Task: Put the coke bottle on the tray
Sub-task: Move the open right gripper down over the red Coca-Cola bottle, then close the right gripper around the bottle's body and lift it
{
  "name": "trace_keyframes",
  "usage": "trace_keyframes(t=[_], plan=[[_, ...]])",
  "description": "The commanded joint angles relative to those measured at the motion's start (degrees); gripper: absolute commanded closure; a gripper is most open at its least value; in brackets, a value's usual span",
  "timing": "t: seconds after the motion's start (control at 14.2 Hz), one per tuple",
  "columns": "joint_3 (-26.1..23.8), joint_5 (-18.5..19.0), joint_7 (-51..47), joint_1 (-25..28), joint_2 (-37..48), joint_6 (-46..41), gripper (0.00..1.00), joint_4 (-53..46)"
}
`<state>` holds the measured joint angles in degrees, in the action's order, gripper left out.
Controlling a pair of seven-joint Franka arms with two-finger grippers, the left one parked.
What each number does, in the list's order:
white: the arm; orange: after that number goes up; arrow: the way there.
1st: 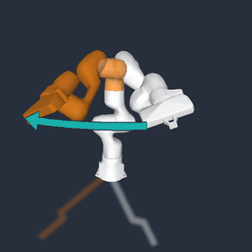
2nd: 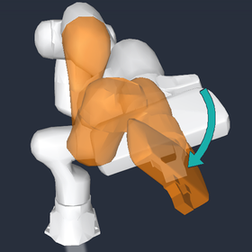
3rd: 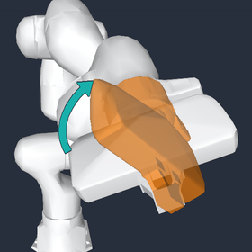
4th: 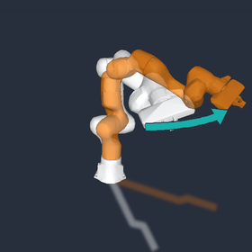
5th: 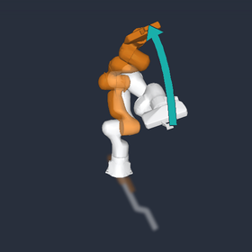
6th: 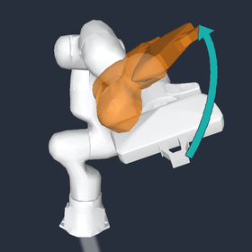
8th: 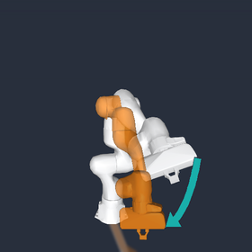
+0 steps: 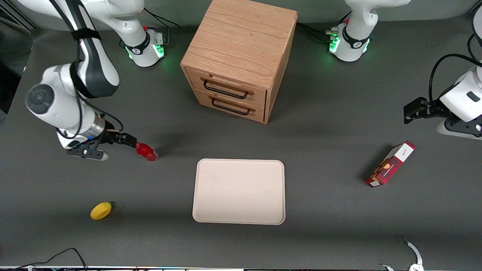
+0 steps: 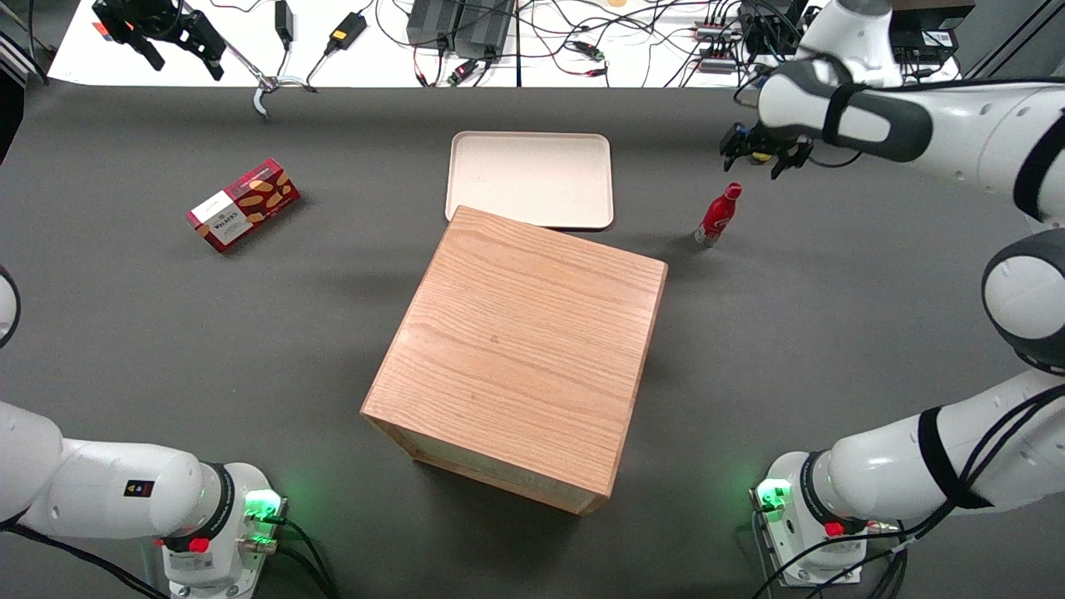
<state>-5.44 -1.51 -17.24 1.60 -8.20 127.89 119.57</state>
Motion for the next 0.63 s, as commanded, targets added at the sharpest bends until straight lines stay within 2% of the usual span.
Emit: trace_keyframes(t=[0.0, 0.21, 0.28, 0.42, 0.49, 0.56], plan=[[-0.19, -0.78, -0.95, 0.42, -0.67, 6.74, 0.0, 3.91], [-1.5, -0.6, -2.89, 0.42, -1.2, 7.11, 0.01, 4.09], [-1.42, -0.25, -2.89, 0.42, -1.2, 7.11, 0.17, 4.09], [-1.42, 0.1, -2.54, 0.42, -0.94, 7.11, 0.74, 4.27], [-1.5, 0.28, -2.19, 0.42, -0.85, 7.11, 0.97, 4.27], [-1.42, 0.98, -2.27, 0.42, -0.76, 7.03, 1.0, 4.27]])
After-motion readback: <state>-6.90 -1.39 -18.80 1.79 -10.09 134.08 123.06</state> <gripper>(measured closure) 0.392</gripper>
